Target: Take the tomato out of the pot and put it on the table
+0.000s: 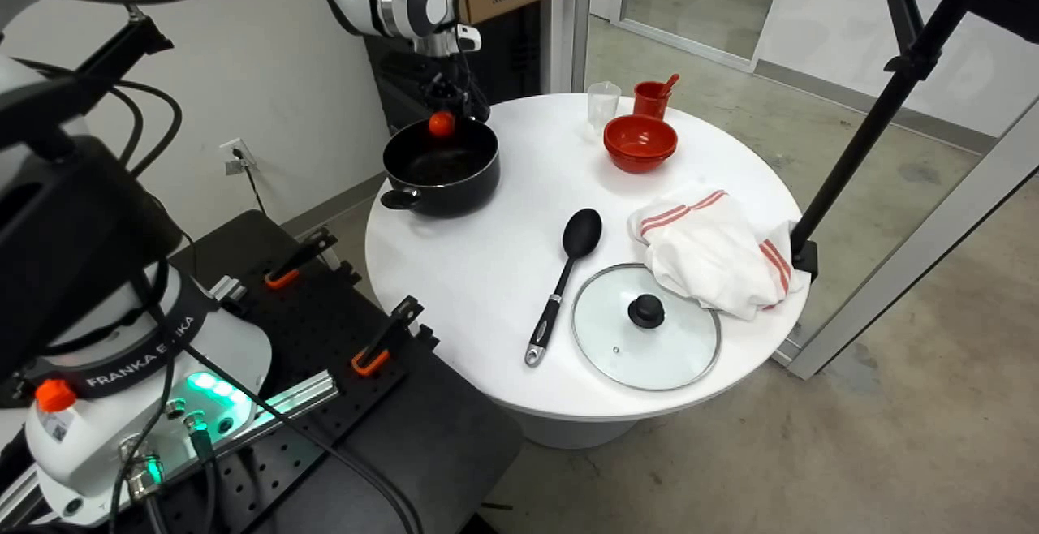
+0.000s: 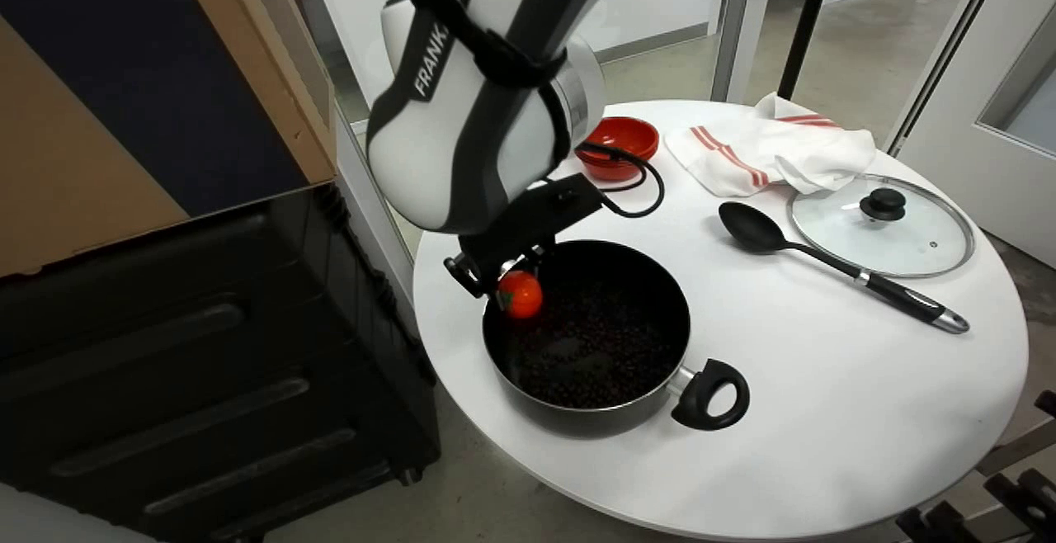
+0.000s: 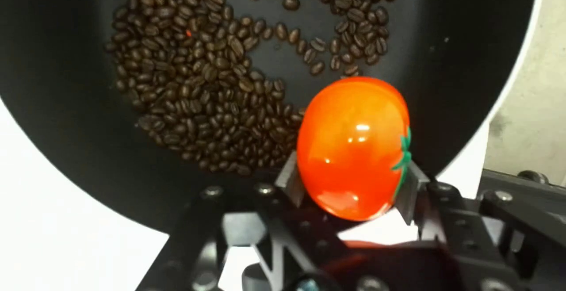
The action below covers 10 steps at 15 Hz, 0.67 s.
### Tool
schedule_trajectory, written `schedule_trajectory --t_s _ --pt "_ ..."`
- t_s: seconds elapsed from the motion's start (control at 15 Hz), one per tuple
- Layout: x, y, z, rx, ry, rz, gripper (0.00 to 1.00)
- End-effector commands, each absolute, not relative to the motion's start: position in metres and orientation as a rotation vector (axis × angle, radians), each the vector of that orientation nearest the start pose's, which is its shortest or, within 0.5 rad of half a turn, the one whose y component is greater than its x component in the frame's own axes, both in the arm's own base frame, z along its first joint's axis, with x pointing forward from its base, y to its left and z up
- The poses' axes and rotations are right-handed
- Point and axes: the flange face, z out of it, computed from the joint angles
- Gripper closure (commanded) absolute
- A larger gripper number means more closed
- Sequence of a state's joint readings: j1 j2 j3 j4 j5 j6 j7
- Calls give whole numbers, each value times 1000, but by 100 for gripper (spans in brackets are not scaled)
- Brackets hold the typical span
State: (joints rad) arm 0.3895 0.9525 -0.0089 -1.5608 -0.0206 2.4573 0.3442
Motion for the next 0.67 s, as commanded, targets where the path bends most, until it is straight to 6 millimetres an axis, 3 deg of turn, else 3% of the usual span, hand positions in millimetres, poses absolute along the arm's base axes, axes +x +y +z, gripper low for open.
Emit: schedule_trajectory --t_s 0.0,0.33,0.6 --pt "654 265 109 -3152 -6 26 76" --pt "688 260 141 -3137 104 -76 76" --pt "722 234 168 -3128 234 -184 76"
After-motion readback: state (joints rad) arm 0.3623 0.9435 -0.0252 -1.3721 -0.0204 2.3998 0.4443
